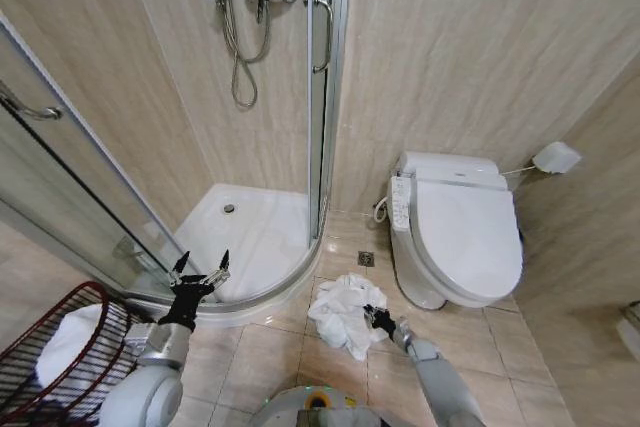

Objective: Discard the used towel into the hamper.

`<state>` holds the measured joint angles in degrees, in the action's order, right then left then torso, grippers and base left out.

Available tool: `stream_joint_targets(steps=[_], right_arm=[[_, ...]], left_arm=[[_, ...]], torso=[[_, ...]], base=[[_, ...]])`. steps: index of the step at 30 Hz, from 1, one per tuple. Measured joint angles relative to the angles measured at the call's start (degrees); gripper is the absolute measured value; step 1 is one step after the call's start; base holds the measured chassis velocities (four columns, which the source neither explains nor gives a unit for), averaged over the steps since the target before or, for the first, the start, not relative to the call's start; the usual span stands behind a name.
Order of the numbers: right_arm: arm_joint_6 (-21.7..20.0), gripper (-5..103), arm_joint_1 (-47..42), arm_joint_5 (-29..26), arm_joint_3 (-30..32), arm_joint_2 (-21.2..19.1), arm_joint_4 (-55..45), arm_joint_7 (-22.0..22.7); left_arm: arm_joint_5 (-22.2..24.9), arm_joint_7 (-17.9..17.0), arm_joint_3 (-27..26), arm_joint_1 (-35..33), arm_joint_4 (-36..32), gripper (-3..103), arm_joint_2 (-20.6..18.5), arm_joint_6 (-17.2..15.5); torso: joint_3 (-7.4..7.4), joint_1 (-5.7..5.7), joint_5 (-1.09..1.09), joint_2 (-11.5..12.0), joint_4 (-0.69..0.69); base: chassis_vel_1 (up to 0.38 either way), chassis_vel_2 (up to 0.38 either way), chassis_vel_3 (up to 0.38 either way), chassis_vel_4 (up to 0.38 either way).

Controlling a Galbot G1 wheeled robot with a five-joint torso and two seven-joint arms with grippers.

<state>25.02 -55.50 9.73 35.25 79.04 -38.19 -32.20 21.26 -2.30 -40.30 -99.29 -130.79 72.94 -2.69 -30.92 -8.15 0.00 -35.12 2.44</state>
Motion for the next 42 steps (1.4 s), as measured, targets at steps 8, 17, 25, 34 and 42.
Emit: stream_joint_targets(steps=[8, 17, 25, 34, 42], right_arm=[[0.2, 3, -3.2, -3.8, 3.6, 1.5, -7.7, 1.2], [-7.7, 3, -13.8, -21.0, 4.3, 2.8, -31.0, 3.9], [-10.6, 3, -19.3, -31.1, 3.7, 5.3, -44.8, 3.9], [-13.8, 3, -21.9, -38.4, 3.4, 6.2, -54.9, 5.7], [-14.8, 3, -22.8, -38.6, 4.2, 6.1, -60.3, 8.5]], left_arm=[[0.0, 0.0, 0.0, 0.0, 0.0, 98, 0.0, 0.0], [0.0, 0.0, 0.0, 0.0, 0.0, 98, 0.0, 0.0], [0.0, 0.0, 0.0, 0.0, 0.0, 98, 0.0, 0.0], [0.0, 0.0, 0.0, 0.0, 0.0, 98, 0.0, 0.0], [0.0, 0.0, 0.0, 0.0, 0.0, 98, 0.0, 0.0]], torso=[[0.00, 0.00, 0.00, 0.0, 0.00], [0.01, 0.00, -0.01, 0.0, -0.01], [0.01, 0.00, 0.00, 0.0, 0.00], [0.00, 0.00, -0.01, 0.0, 0.00], [0.00, 0.00, 0.00, 0.0, 0.00]], base=[[0.000, 0.000, 0.000, 0.000], [0.000, 0.000, 0.000, 0.000], [0.000, 0.000, 0.000, 0.000], [0.000, 0.000, 0.000, 0.000], [0.000, 0.000, 0.000, 0.000]])
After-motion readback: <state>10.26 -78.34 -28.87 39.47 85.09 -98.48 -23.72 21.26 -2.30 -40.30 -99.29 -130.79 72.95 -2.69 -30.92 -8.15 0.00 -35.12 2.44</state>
